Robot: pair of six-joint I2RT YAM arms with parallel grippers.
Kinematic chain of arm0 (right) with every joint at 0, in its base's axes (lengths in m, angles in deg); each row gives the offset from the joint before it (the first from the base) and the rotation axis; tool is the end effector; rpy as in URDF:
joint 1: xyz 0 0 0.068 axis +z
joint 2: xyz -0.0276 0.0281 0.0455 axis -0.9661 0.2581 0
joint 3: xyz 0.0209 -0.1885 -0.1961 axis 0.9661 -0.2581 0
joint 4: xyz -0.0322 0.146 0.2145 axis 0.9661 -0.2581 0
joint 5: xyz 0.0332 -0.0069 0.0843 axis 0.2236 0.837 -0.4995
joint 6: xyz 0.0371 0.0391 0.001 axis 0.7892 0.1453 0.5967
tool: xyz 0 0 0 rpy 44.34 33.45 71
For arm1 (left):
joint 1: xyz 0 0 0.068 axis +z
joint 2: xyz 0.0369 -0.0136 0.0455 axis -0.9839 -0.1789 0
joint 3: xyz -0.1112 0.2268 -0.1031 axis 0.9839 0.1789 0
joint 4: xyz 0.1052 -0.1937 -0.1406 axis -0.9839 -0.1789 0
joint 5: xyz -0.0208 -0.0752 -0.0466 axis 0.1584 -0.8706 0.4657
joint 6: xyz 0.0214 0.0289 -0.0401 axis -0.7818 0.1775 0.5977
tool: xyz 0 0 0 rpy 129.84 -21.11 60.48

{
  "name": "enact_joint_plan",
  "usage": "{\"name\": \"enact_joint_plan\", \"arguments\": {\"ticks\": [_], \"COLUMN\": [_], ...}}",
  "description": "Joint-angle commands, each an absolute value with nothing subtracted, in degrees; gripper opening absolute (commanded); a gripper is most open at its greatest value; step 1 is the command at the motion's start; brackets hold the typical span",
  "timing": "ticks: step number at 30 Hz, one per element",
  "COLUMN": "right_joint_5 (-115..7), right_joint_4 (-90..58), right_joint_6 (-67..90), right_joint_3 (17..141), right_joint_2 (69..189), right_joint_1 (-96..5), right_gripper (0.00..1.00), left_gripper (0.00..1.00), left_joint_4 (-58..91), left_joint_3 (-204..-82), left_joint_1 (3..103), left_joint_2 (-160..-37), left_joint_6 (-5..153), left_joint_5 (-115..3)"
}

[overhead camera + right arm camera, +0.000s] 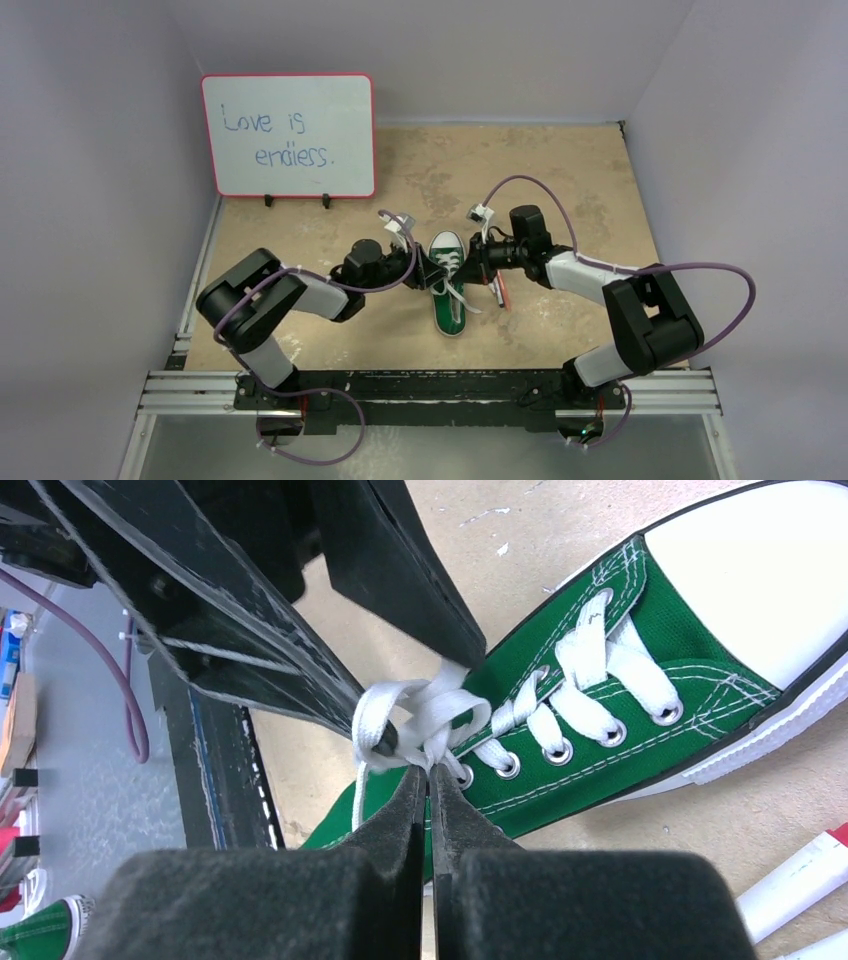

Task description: Tie the shoes

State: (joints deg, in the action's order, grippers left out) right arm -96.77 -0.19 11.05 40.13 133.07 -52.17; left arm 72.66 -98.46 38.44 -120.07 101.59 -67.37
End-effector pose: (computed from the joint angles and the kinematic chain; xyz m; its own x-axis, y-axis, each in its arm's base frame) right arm 0.2527 0.1363 0.1801 -0.5905 -0.1747 -0.7879 -0.7834 0.3588 0.5076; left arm 0.2182 -0.2075 0.1468 -0.6652 -0.2104 -0.7164 0.5803 0.4580 -0.6734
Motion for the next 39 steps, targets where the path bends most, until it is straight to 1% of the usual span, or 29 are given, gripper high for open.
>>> {"name": "enact_joint_plan", "arguments": {"ticks": [1,6,11,15,22,28,35,39], "right_joint_5": [-97.29,-95.99,-95.97,-95.9,-96.38,-96.37,-95.95,-95.64], "right_joint_4": [0.3,-1.06,-1.13,-1.12,-1.51,-2.05,-2.01,-2.05], "right_joint_6": [9.62,9.51,9.62,9.59,9.48,9.38,9.46,9.53], "right_joint_3": [40.72,40.98,41.02,40.94,41.4,41.88,41.77,41.89], "right_joint_2": [130.88,131.0,131.64,131.77,132.35,132.26,131.93,131.78], "right_joint_1": [-51.84,-52.0,-52.01,-52.0,-51.97,-52.01,-51.96,-52.01], "right_gripper": [0.0,0.0,0.0,0.0,0.0,0.0,0.0,0.0], "left_gripper": [0.48,0.6,0.61,0.61,0.61,0.62,0.62,0.53], "left_joint_4": [66.7,57.59,49.66,46.36,47.34,45.2,45.46,42.8], "left_joint_3": [-97.48,-96.07,-96.35,-97.84,-99.84,-101.82,-103.82,-104.97], "left_joint_1": [40.32,41.09,40.54,38.15,35.15,31.62,29.05,28.81], "left_joint_2": [-111.83,-105.1,-102.49,-102.87,-106.0,-107.79,-110.28,-110.62], "left_joint_6": [97.98,96.45,94.92,92.86,91.94,90.87,90.91,89.27], "left_joint_5": [-64.71,-63.11,-63.85,-63.85,-62.88,-56.09,-54.08,-51.64]}}
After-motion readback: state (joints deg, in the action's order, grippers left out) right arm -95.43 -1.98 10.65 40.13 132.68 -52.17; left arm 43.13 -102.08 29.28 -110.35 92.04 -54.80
